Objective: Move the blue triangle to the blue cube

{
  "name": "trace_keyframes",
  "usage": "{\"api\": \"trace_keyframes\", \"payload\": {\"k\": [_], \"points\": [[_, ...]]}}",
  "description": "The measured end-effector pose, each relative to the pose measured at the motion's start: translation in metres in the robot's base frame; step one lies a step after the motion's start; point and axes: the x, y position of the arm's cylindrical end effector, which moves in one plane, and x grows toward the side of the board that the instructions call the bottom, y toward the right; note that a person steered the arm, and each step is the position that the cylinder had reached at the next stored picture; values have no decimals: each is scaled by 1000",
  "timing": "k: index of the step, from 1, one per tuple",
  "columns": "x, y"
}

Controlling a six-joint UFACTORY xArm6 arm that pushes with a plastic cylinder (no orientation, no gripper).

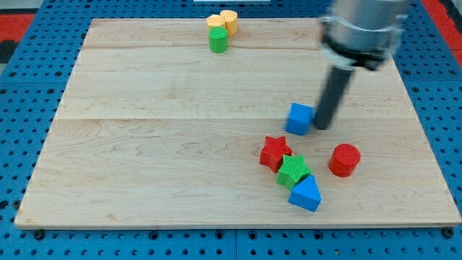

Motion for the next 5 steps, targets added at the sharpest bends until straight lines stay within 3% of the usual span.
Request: {"api": "trace_keyframes", "payload": {"k": [1, 3, 4, 5], "points": [[-13, -59], [24, 49], [36, 160], [133, 171]]}}
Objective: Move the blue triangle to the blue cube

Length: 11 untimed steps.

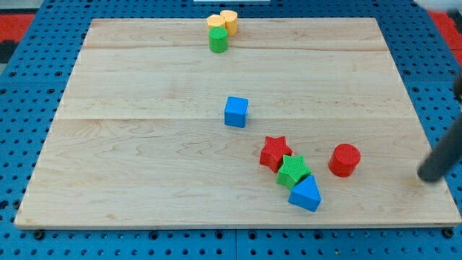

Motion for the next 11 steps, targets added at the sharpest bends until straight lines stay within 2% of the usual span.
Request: {"api": "trace_keyframes", "payload": {"k": [1, 3, 4, 5, 6, 7, 8, 11], "points": [[30, -42], [-2, -193], [-2, -222], [7, -174], [31, -184], [27, -256], [-3, -305], [-88, -291]]}}
